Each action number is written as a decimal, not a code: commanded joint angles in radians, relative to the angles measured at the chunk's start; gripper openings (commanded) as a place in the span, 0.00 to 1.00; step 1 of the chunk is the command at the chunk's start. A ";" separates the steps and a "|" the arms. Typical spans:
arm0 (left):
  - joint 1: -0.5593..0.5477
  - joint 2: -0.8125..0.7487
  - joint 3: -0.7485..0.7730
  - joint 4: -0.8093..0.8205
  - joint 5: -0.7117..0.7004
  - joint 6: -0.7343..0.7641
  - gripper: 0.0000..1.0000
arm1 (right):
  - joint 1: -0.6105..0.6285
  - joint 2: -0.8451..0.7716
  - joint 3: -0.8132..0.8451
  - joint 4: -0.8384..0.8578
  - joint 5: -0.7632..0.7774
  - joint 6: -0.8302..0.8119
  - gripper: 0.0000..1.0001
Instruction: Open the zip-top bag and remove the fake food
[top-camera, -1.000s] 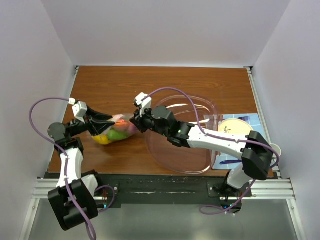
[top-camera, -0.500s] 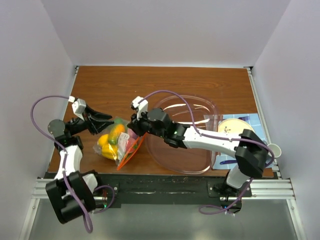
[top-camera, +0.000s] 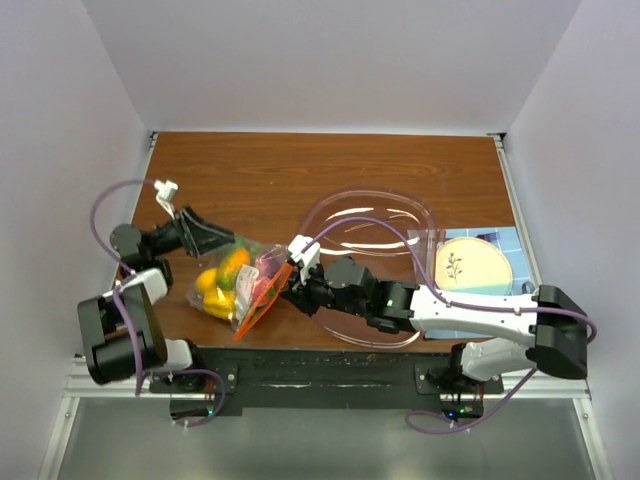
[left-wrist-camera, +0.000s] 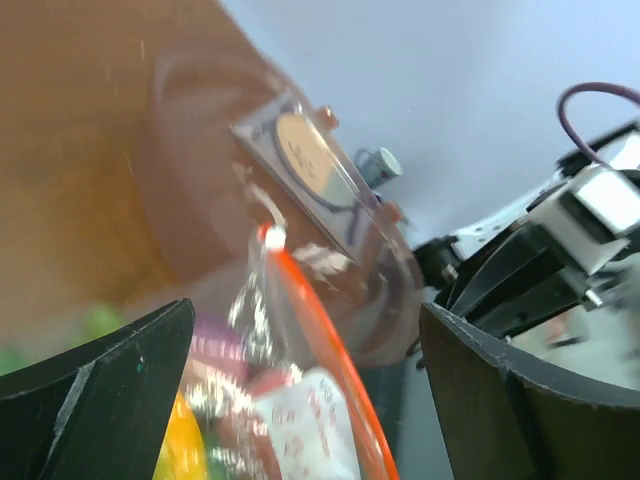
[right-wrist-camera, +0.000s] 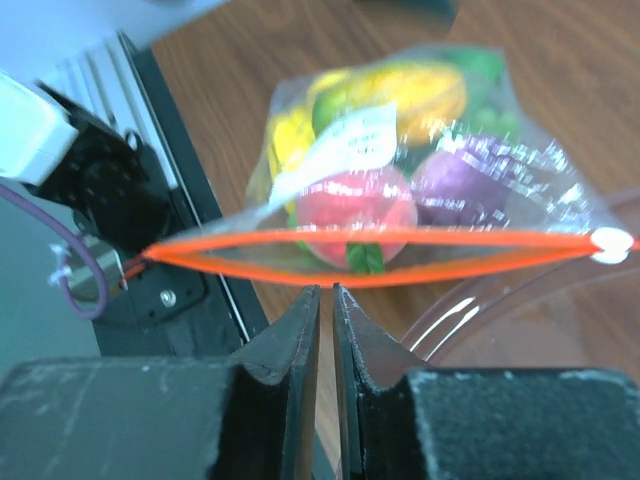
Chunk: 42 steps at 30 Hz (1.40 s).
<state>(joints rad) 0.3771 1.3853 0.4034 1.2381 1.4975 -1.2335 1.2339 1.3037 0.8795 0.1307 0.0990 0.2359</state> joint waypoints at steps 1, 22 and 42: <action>-0.030 -0.111 0.331 0.449 0.008 0.031 1.00 | 0.018 0.014 0.009 0.020 0.045 0.008 0.16; -0.066 -0.177 0.537 -1.936 -0.990 1.759 1.00 | 0.070 0.138 0.090 0.000 0.154 -0.053 0.30; -0.161 -0.091 0.413 -1.751 -0.942 1.734 1.00 | 0.098 0.351 0.245 0.021 0.389 -0.155 0.57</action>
<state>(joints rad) 0.2661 1.2987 0.8238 -0.6044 0.5495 0.4927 1.3125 1.6192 1.0496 0.1265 0.3981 0.1337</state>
